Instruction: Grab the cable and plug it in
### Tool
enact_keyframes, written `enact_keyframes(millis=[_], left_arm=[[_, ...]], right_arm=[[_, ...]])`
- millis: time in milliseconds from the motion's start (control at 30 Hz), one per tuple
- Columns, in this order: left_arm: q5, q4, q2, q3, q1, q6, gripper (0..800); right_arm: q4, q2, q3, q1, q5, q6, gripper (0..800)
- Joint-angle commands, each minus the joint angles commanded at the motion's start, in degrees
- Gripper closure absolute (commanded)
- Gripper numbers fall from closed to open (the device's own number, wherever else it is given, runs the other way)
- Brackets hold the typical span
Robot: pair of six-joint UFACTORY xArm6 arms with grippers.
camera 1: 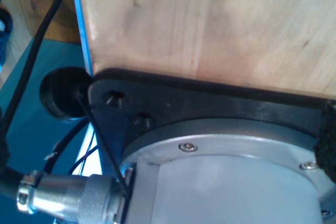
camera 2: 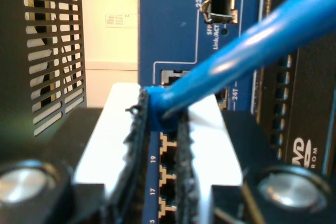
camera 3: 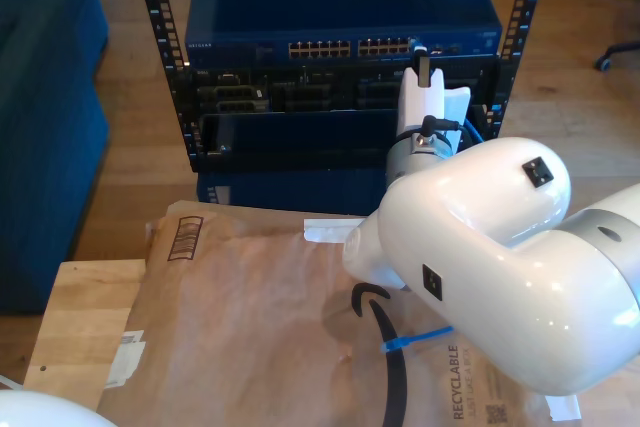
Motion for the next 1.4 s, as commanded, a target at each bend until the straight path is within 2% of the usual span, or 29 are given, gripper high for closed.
enact_keyframes(millis=[1400], left_arm=[[0.0,0.0,0.0,0.0,0.0,0.0,1]], right_arm=[[0.0,0.7,-0.79,-0.62,-0.09,0.0,800]])
